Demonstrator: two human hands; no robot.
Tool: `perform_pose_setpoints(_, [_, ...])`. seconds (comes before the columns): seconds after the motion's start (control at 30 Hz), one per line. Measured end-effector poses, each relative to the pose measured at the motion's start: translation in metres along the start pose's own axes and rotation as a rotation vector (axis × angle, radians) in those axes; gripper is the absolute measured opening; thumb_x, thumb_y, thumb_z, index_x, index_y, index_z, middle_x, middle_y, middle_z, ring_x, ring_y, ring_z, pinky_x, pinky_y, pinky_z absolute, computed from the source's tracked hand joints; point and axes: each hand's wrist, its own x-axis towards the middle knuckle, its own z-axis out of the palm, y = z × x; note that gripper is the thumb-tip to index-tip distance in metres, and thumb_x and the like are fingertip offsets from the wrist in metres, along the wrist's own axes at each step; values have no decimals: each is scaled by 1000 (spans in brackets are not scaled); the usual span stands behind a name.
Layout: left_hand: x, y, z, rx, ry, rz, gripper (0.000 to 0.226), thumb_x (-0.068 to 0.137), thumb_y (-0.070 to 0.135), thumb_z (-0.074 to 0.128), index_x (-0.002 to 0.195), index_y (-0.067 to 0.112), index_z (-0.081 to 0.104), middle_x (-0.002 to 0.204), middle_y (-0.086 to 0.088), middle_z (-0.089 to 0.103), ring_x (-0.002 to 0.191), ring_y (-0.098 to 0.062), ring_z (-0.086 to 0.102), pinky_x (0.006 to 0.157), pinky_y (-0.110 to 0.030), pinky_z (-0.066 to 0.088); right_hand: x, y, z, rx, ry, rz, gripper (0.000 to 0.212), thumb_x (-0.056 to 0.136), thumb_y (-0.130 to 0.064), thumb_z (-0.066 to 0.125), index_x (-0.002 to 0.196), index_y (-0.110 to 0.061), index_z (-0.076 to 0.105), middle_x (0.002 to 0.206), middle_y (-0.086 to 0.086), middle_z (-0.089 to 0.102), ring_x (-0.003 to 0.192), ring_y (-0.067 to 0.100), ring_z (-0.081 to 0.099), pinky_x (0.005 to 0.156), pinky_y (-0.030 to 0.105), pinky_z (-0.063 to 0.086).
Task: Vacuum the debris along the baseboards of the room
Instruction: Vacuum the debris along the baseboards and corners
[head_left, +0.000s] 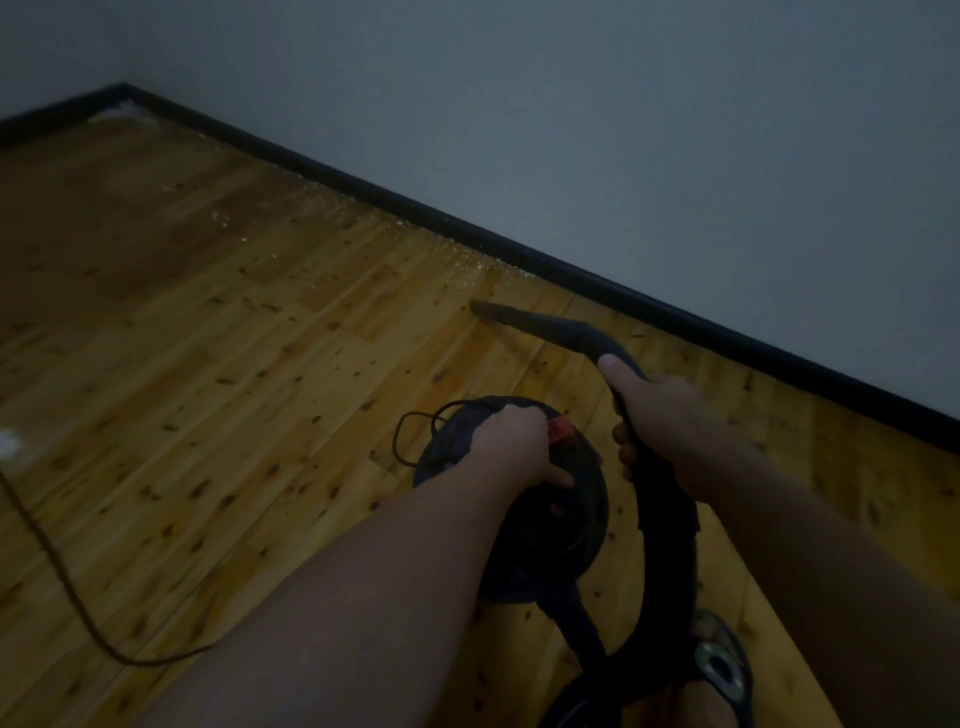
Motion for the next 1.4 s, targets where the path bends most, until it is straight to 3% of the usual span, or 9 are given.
perform_pose_setpoints(0.2, [-2,0,2,8,-4,-7,65,73,61,85,99,13,49,97,-7,57,84,-24,58,65,-36,49,-11,-7,-7,-33,-19,-3,54,97,-60,58,84,-8,66,58,6,60,53,23,58,62,39,52])
perform_pose_setpoints(0.37, [-13,1,7,-23,-13,-15,70,75,57,85,116,9,54,111,-11,60,100,-28,63,72,-37,51,-25,-22,-9,-110,-44,-17,49,99,-57,56,83,-11,63,58,3,55,47,18,52,52,30,47])
perform_pose_setpoints(0.7, [-54,12,20,-44,-38,-7,63,85,41,83,130,5,57,124,-14,63,113,-31,64,81,-37,51,-65,-62,-4,-326,-170,-94,53,101,-59,52,79,-11,58,53,4,51,44,19,47,51,30,46])
perform_pose_setpoints(0.87, [-81,6,19,-143,-45,-83,58,83,44,84,119,7,59,117,-12,62,106,-30,65,75,-37,51,-83,-68,-18,-390,-204,-94,57,100,-61,51,71,-12,56,50,5,49,41,20,45,51,31,46])
perform_pose_setpoints(1.0, [-111,-10,29,-214,-12,-128,50,82,44,85,102,9,54,99,-8,59,87,-26,61,71,-37,52,-105,-64,-39,-422,-251,-73,58,100,-60,53,69,-11,53,46,6,45,38,20,43,50,30,46])
perform_pose_setpoints(1.13, [-135,-26,40,-279,32,-191,58,80,47,85,115,9,59,111,-10,62,103,-29,65,77,-37,51,-124,-53,-52,-448,-256,-55,58,97,-61,55,72,-9,50,42,7,41,34,21,41,45,26,42])
perform_pose_setpoints(1.33, [-164,-41,46,-356,62,-297,58,79,49,86,114,10,60,117,-10,65,107,-29,65,78,-36,51,-150,-53,-61,-540,-306,-61,58,93,-64,57,85,-7,51,43,7,40,35,22,40,43,25,42])
perform_pose_setpoints(1.4, [-173,-41,52,-381,78,-326,60,79,49,86,116,10,60,118,-10,65,109,-29,65,81,-36,51,-158,-56,-63,-568,-331,-72,58,95,-63,56,81,-7,51,44,8,41,36,22,42,45,26,43])
